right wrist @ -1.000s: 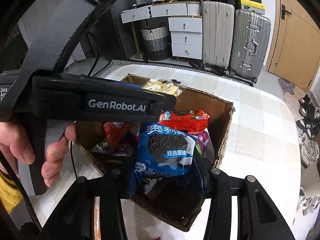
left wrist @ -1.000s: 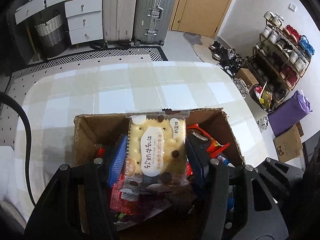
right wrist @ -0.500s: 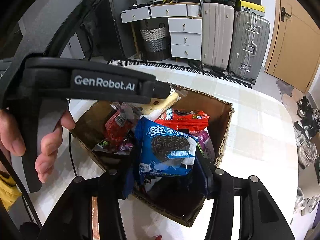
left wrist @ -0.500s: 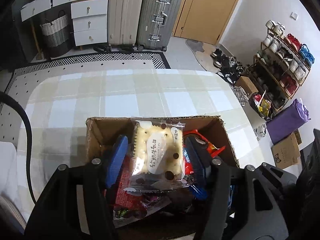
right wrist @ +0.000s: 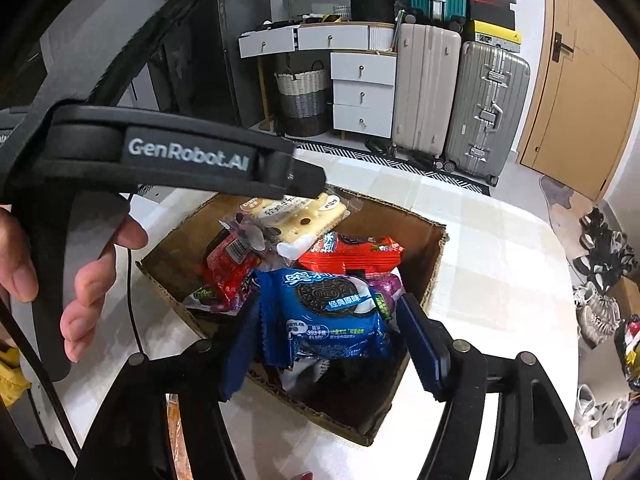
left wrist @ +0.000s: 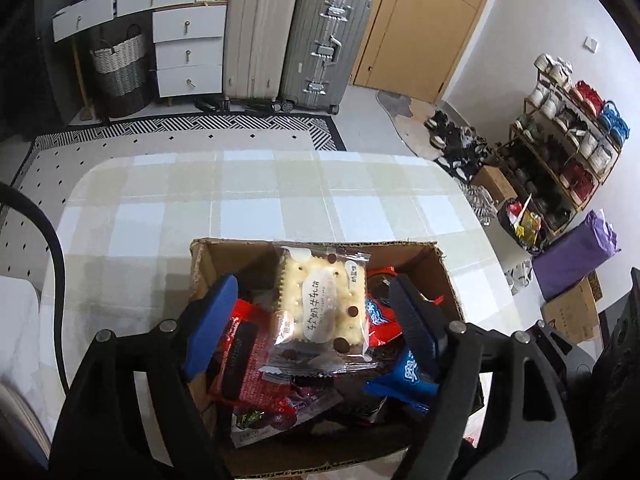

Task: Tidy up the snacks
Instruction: 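Open both grippers to drop the two packs into the box, then move both open grippers back toward the bread roll and chip bag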

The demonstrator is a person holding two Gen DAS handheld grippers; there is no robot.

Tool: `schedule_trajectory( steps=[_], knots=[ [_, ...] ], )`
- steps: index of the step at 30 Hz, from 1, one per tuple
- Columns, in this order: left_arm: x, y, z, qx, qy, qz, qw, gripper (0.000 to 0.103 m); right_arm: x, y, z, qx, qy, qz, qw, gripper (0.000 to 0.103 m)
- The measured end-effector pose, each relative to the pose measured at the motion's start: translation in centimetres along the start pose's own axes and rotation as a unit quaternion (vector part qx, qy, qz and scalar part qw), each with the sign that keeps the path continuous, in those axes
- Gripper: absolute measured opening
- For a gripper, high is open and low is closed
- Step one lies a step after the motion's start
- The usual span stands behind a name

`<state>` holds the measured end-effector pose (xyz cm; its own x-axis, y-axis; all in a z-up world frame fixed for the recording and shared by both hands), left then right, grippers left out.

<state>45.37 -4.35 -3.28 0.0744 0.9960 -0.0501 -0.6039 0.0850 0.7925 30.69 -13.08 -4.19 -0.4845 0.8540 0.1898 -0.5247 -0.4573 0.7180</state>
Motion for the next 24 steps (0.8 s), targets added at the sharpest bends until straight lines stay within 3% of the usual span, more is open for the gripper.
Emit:
schedule_trajectory(
  steps=[14, 16, 17, 24],
  knots=[
    [0.5, 5.4, -0.5, -0.027, 0.007, -0.018, 0.9994, 0.088, 0.5, 4.5, 0.0, -0.069, -0.021, 0.019, 0.997, 0.073],
    [0.7, 6.8, -0.6, -0.036, 0.012, -0.021, 0.999, 0.094, 0.7, 5.8, 0.0, -0.085, -0.019, 0.017, 0.996, 0.073],
    [0.7, 7.3, -0.7, -0.038, 0.014, -0.023, 0.9989, 0.103, 0.8, 6.6, -0.1, -0.095, -0.018, 0.017, 0.995, 0.073],
    [2.4, 13.4, -2.1, -0.056, 0.056, -0.061, 0.995, 0.102, 1.6, 12.3, -0.9, -0.152, -0.04, 0.021, 0.987, 0.074]
  ],
)
Point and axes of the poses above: each gripper's, at about its wrist camera, not at the fingertips, and y roughly against the way its jaws point, x to its left, z to its top, the point moved 4 cm from there along -y, roughly the way its jaws point, and after that the axes turned 11 degrees about z, right-handed, at the moved point
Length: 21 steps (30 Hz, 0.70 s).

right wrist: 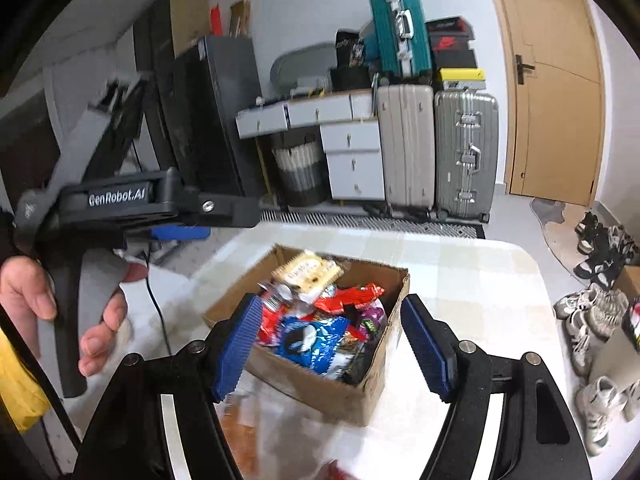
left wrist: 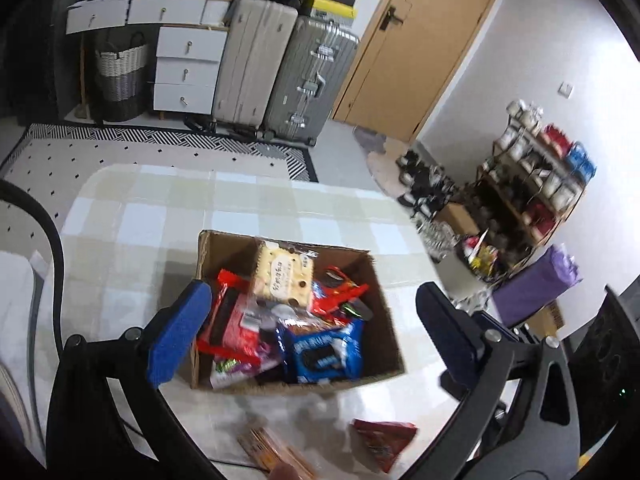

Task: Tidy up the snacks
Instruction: 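Move both open grippers back toward the bread roll and chip bag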

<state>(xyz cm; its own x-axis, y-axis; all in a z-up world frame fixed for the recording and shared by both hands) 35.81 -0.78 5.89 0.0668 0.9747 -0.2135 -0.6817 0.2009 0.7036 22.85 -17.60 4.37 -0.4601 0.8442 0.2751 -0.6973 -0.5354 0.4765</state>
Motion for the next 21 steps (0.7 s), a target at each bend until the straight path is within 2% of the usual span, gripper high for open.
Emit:
schedule_trajectory(
  steps=[1, 3, 8, 10, 12, 15, 18, 21],
  knots=[
    [0.1, 0.9, -0.2, -0.005, 0.002, -0.001, 1.0, 0.102, 0.2, 1.1, 0.0, -0.012, -0.004, 0.003, 1.0, 0.075],
    [0.2, 3.8, -0.7, -0.026, 0.007, -0.004, 0.9996, 0.102, 0.9, 3.9, 0.0, -0.046, -0.012, 0.01, 0.999, 0.087],
    [0.5, 11.3, -3.1, -0.079, 0.012, -0.008, 0.9968, 0.102, 3.0, 9.8, -0.5, -0.099, -0.029, 0.018, 0.994, 0.092],
    [0.6, 14.3, -4.5, -0.101, 0.01, -0.003, 0.9948, 0.102, 3.9, 12.0, -1.0, -0.114, -0.034, 0.012, 0.993, 0.098],
    [0.9, 17.5, -6.4, -0.133, 0.006, 0.031, 0.9906, 0.102, 4.6, 13.8, -1.5, -0.126, -0.035, 0.009, 0.991, 0.102],
    [1.3, 21.5, -9.4, -0.164, 0.01, 0.038, 0.9856, 0.102, 5.9, 15.9, -2.8, -0.13, -0.031, 0.003, 0.991, 0.102],
    [1.9, 23.4, -12.4, -0.157, 0.025, 0.02, 0.9871, 0.102, 6.9, 17.0, -4.2, -0.124, -0.021, -0.003, 0.992, 0.102],
    [2.4, 24.8, -15.9, -0.161, 0.026, 0.039, 0.9858, 0.102, 7.9, 17.8, -6.3, -0.122, -0.013, -0.009, 0.992, 0.102]
  ],
)
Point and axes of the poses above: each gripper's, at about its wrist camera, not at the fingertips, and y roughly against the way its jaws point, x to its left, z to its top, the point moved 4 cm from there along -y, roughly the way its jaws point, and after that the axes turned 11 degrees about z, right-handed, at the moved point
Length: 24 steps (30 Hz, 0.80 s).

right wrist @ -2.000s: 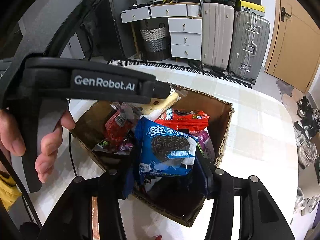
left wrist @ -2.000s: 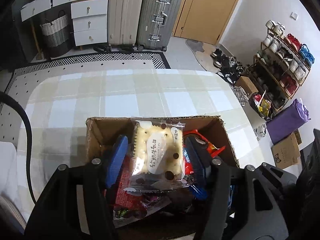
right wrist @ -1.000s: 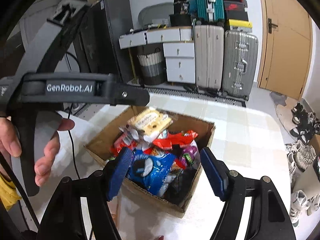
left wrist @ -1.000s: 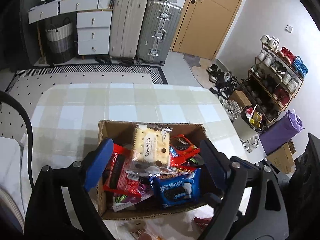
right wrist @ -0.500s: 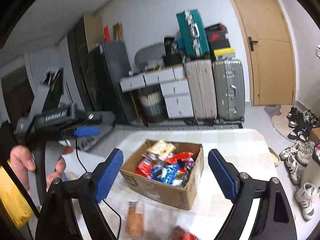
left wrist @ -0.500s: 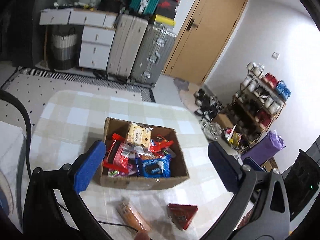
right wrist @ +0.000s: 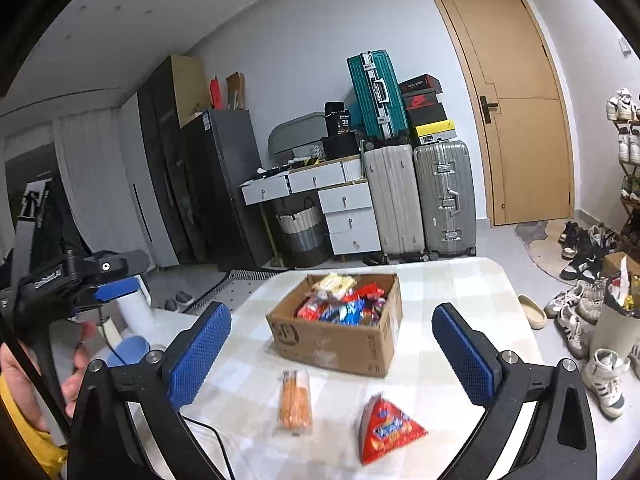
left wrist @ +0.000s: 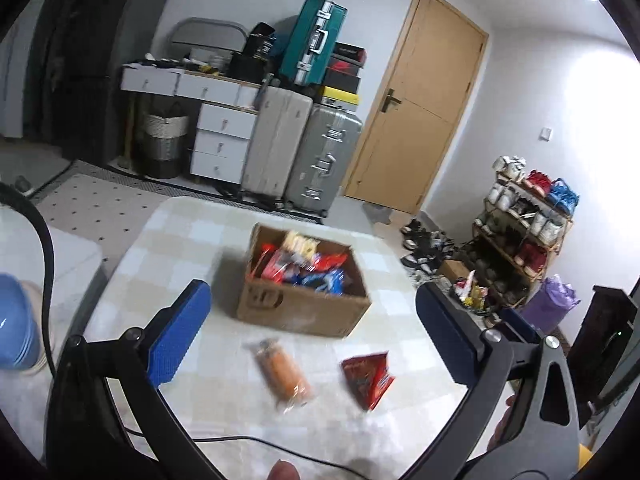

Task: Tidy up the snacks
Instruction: 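Move both open grippers back toward the bread roll and chip bag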

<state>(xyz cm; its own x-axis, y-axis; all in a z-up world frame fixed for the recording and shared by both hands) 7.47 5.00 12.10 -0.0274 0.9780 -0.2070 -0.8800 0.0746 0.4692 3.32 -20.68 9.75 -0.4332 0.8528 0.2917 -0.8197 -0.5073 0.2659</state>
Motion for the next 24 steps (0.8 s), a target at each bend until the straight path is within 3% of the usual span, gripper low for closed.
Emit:
schedule_trajectory(
  steps=[7, 12, 15, 17, 19, 24],
  knots=[
    [-0.3, 2.3, -6.7, -0.045, -0.05, 0.06, 0.9959, 0.102, 0.8, 0.5, -5.3, 0.002, 0.0, -0.028, 1.0, 0.102],
    [-1.0, -0.8, -10.2, -0.033, -0.075, 0.071, 0.9941, 0.102, 1.1, 0.1, -8.2, 0.003, 0.023, -0.022, 0.999, 0.102],
    [-0.3, -3.2, -11.9, -0.031, -0.065, 0.077, 0.9945, 0.102, 0.6, -0.4, -10.3, 0.012, 0.028, -0.029, 0.999, 0.102],
    [0.6, -5.1, -12.6, -0.019, -0.053, 0.083, 0.995, 0.102, 0.2, -0.8, -10.3, 0.022, 0.008, -0.026, 0.999, 0.102],
    [1.1, -7.1, -12.7, 0.015, -0.043, 0.078, 0.996, 0.102, 0.3, -0.4, -10.1, 0.005, 0.009, -0.013, 1.0, 0.102],
    [1.7, -8.3, -12.1, -0.004, -0.03, 0.085, 0.9959, 0.102, 0.9, -1.2, -10.0, 0.015, 0.032, -0.01, 0.999, 0.102]
  ],
)
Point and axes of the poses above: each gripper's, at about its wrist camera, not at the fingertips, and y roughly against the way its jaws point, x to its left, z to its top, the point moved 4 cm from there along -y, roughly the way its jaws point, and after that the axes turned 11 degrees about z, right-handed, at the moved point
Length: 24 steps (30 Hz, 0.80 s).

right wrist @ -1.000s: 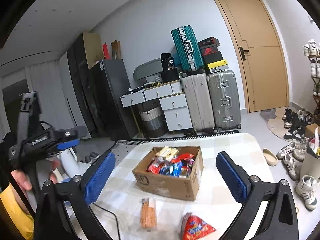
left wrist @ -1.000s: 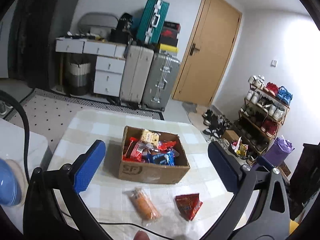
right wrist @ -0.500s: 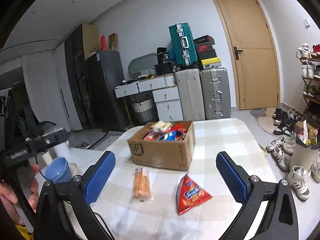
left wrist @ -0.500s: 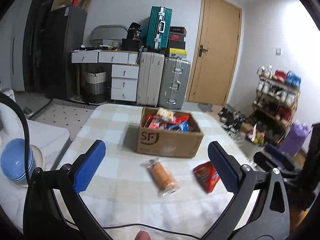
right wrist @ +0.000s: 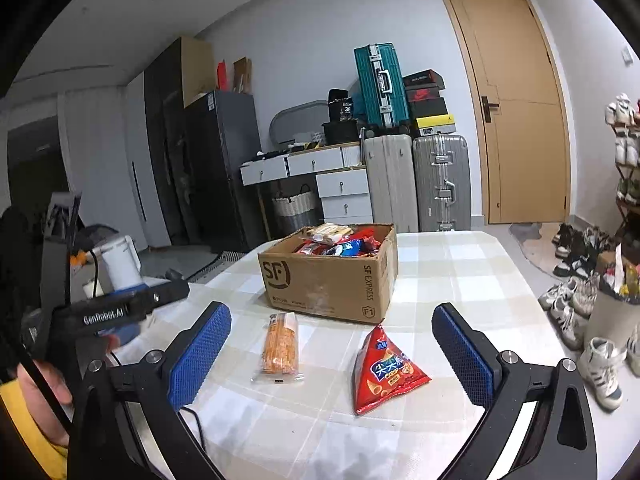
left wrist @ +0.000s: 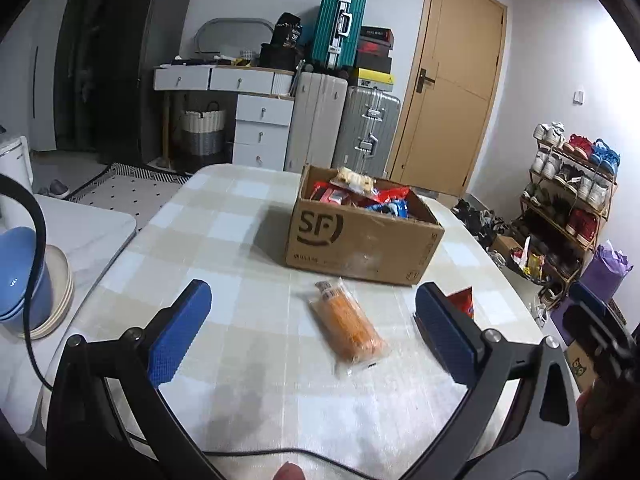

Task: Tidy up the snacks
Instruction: 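Move both open grippers back toward the bread roll and chip bag, then grasp the orange bread roll pack with the left gripper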

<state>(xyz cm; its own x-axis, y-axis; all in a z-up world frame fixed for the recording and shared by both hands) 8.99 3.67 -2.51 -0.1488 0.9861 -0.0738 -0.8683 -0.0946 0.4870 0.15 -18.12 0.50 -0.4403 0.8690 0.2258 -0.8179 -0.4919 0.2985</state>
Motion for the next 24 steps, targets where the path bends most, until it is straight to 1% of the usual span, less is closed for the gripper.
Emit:
schedule_trajectory(
  steps=[5, 11, 13, 15, 18, 20, 21, 22, 24],
  knots=[
    [-0.9, -0.4, 0.0, 0.005, -0.008, -0.01, 0.9999, 0.102, 0.3, -0.6, 0.1, 0.009, 0.014, 0.002, 1.0, 0.102],
    [-1.4, -0.8, -0.5, 0.018, -0.018, 0.004, 0.9997, 0.102, -0.6, -1.0, 0.0, 0.015, 0.002, -0.005, 1.0, 0.102],
    [-1.2, -1.8, -0.7, 0.035, -0.015, 0.011, 0.9992, 0.102, -1.3, -1.8, -0.1, 0.024, 0.002, -0.016, 1.0, 0.102],
    [-1.3, -3.6, -1.0, 0.062, -0.015, 0.016, 0.9979, 0.102, -2.1, -2.8, -0.4, 0.038, -0.001, -0.022, 0.999, 0.102],
    [-2.1, -6.5, -1.8, 0.095, -0.038, 0.036, 0.9941, 0.102, -4.0, -4.9, -1.2, 0.066, -0.016, -0.025, 0.997, 0.102],
    [-3.0, -8.4, -2.3, 0.114, -0.046, 0.03, 0.9919, 0.102, -4.9, -6.3, -1.7, 0.086, -0.019, -0.026, 0.996, 0.102],
    [-3.4, -9.4, -2.5, 0.124, -0.054, 0.034, 0.9902, 0.102, -5.4, -7.0, -2.0, 0.097, -0.02, -0.027, 0.995, 0.102],
    [-3.6, -10.0, -2.6, 0.13, -0.059, 0.036, 0.9892, 0.102, -5.7, -7.4, -2.2, 0.102, -0.021, -0.026, 0.994, 0.102],
    [-4.5, -12.1, -3.0, 0.149, -0.066, 0.029, 0.9861, 0.102, -6.5, -8.3, -2.6, 0.113, -0.03, -0.02, 0.993, 0.102]
  ],
)
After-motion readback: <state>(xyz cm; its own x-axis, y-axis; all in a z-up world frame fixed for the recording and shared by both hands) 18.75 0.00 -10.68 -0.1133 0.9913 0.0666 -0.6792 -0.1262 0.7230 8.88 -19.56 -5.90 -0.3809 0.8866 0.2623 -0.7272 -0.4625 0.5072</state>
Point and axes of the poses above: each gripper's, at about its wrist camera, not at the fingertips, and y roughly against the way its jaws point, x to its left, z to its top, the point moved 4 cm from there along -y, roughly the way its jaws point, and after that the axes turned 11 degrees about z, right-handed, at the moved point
